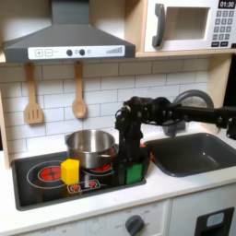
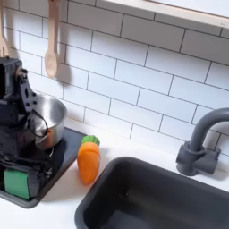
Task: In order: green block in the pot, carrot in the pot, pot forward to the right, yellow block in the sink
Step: 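Put the green block in the pot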
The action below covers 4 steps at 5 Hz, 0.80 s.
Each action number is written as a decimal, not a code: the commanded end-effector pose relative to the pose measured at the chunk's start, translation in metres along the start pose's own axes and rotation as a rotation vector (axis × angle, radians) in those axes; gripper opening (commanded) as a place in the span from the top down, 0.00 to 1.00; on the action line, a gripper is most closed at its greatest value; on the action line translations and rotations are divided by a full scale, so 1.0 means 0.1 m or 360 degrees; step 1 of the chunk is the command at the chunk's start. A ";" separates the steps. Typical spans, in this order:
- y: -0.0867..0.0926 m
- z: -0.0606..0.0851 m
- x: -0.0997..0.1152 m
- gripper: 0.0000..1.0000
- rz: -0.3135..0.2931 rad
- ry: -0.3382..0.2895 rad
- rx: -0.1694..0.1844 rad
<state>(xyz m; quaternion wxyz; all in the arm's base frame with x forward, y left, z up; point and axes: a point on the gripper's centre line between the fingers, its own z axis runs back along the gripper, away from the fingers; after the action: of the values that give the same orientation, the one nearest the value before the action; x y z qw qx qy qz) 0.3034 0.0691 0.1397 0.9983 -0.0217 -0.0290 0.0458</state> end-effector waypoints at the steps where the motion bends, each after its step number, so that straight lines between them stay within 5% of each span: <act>1: 0.01 -0.06 -0.01 0.00 -0.0029 0.0012 -0.0005; 2: 0.00 -0.05 0.00 0.00 -0.0028 -0.0009 -0.0013; 3: 0.00 -0.02 0.01 1.00 -0.0032 -0.0049 0.0001; 4: 0.00 -0.03 -0.01 1.00 -0.0019 -0.0045 -0.0008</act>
<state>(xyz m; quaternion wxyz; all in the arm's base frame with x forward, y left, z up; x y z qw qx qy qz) 0.3026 0.0686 0.1363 0.9980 -0.0243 -0.0417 0.0408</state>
